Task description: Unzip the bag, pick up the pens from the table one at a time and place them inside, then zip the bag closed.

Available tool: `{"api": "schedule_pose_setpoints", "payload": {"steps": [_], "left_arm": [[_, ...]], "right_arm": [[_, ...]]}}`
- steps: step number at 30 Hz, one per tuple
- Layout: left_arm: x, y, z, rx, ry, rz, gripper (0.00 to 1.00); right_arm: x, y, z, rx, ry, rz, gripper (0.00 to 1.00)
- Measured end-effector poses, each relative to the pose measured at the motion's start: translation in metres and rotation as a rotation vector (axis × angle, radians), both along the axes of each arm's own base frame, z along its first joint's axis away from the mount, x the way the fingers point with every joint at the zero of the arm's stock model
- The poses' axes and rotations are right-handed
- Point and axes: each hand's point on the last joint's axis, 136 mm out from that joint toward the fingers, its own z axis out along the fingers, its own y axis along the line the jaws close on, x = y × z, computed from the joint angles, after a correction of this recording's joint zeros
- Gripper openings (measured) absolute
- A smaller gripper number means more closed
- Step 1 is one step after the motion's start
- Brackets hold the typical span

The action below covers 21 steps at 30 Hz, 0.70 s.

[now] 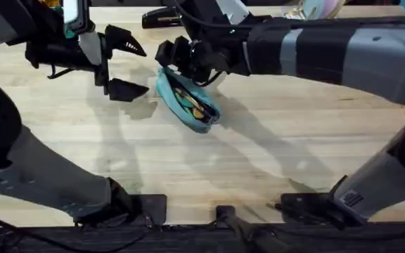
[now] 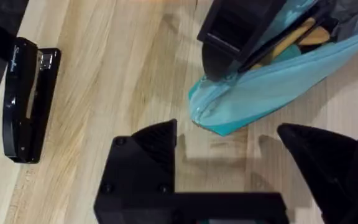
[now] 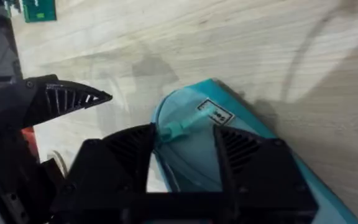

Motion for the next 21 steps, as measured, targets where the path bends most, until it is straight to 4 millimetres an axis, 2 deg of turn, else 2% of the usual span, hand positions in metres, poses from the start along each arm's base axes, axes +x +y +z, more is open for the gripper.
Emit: {"api": "schedule_pose_setpoints", "payload": {"steps": [4, 13, 21], "left_arm": [[0.0, 0.0, 0.0, 0.0, 0.0, 0.0, 0.993], [0.0, 0.0, 0.0, 0.0, 0.0, 0.0, 0.993], [0.0, 0.0, 0.0, 0.0, 0.0, 0.0, 0.993]], "right_arm": [[-0.0002, 0.0007, 0.0004, 0.005, 0.002, 0.0, 0.421], [-0.0003, 0.0024, 0.0015, 0.014, 0.002, 0.003, 0.049], [0.0004, 0.0032, 0.0026, -0.009, -0.034, 0.046, 0.031]]}}
